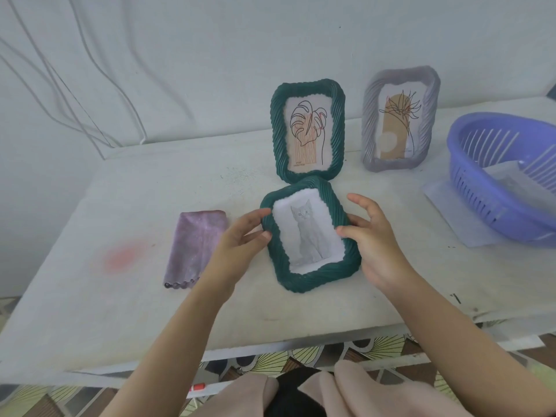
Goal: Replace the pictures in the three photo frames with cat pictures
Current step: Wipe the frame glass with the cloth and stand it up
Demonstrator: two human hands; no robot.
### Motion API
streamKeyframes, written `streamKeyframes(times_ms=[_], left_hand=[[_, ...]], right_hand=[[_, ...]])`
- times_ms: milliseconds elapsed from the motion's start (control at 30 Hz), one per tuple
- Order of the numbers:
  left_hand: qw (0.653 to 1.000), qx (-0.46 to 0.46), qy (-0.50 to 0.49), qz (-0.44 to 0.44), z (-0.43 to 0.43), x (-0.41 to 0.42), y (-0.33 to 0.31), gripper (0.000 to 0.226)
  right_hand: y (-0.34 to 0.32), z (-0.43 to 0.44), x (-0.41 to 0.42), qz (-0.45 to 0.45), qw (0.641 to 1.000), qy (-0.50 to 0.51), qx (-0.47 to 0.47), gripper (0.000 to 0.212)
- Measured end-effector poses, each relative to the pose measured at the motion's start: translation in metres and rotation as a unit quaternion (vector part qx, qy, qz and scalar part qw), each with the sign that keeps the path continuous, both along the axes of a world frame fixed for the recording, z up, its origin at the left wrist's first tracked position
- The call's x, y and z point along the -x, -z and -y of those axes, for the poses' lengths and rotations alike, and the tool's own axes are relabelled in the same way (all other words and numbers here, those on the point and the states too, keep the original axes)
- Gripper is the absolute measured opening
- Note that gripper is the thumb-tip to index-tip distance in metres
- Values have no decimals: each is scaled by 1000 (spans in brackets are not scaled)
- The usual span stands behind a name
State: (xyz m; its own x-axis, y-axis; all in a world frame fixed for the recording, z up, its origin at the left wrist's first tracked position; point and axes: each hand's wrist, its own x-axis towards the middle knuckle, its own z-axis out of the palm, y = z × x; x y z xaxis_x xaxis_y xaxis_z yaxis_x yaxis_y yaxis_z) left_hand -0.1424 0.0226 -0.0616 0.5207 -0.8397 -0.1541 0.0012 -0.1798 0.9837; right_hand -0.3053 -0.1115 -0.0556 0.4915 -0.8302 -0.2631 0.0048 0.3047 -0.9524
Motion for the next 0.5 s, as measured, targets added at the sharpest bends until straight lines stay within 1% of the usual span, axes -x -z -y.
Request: streamKeyframes(times_ms=[67, 200, 300, 400, 500], left_hand=[[1000, 11, -1, -27, 0, -4, -1, 42], [995, 58, 13, -83, 3, -5, -1, 42], [992, 79, 6, -97, 4, -2, -2, 42], [992, 97, 1, -81, 3, -7, -5, 42], [990, 120, 15, -72, 2, -12, -13, 43]], right_hand=[[1, -1, 2, 33, 999, -1, -7, 59], [6, -3, 5, 86, 996, -13, -8, 59], [9, -4, 5, 78, 996, -41, 24, 61], [10, -4, 8, 58, 994, -69, 57, 62], [7, -7, 11, 34, 989, -114, 93, 59]])
